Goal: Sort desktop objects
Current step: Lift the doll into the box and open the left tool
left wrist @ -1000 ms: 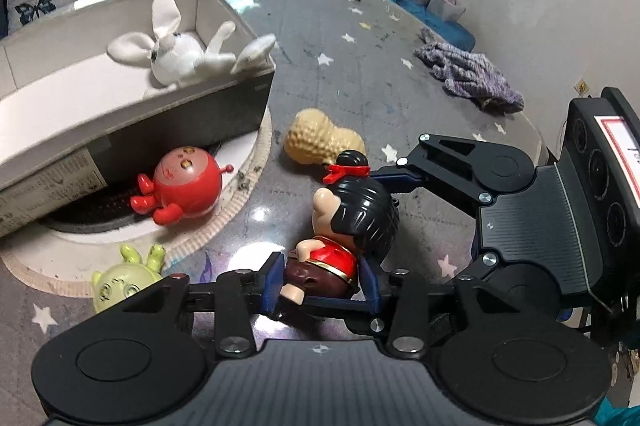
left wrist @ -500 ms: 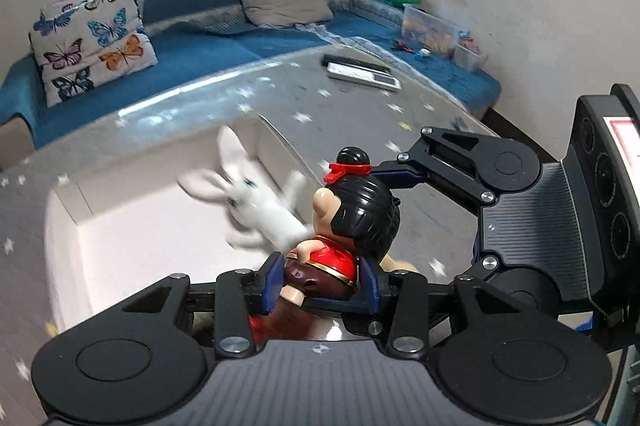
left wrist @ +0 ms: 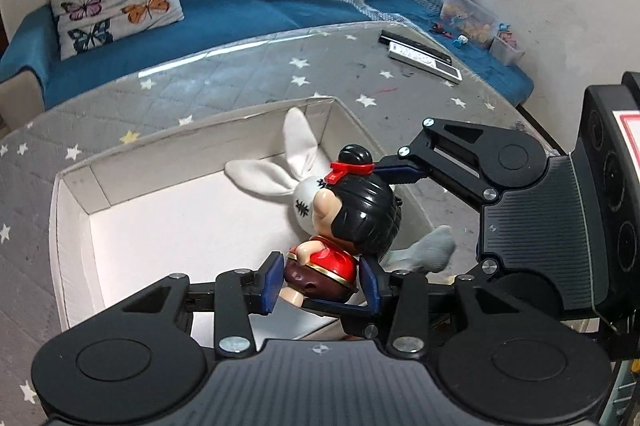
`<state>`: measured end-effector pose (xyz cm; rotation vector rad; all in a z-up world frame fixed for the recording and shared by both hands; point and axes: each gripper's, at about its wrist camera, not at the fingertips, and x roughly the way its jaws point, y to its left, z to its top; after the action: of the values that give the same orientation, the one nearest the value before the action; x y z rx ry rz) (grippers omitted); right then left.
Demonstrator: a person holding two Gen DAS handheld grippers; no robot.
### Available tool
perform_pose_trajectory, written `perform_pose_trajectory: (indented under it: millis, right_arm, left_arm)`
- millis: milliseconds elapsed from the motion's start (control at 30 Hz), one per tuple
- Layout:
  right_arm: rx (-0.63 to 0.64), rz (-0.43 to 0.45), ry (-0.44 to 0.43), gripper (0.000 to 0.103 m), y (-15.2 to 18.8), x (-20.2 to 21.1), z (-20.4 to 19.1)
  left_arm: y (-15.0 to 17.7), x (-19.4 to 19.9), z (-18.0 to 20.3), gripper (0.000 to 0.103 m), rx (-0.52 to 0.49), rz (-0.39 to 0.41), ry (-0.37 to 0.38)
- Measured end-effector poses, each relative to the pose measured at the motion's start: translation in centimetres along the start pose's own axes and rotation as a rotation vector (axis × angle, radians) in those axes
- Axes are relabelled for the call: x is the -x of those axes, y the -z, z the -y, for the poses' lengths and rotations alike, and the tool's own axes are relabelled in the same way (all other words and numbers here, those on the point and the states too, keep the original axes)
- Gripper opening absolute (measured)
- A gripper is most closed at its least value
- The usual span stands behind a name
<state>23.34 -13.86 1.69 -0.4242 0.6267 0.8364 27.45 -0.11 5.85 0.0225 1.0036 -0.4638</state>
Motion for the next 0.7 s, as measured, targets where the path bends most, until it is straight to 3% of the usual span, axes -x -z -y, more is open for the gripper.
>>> perform_pose_trajectory:
  millis: [233,700]
  right_arm:
    - [-0.041,-0.017,-0.023,0.087,0.8,-0.3,0.4]
    - [-0.074,0.069,0.026,0.092,1.2,4.2,0.4]
  left_arm:
    - [0.8,-0.6,-1.0,0.043,0.061,-0.019,0.010]
    - [2.7,3.2,0.6,0.044,0.108,0.105,0.019]
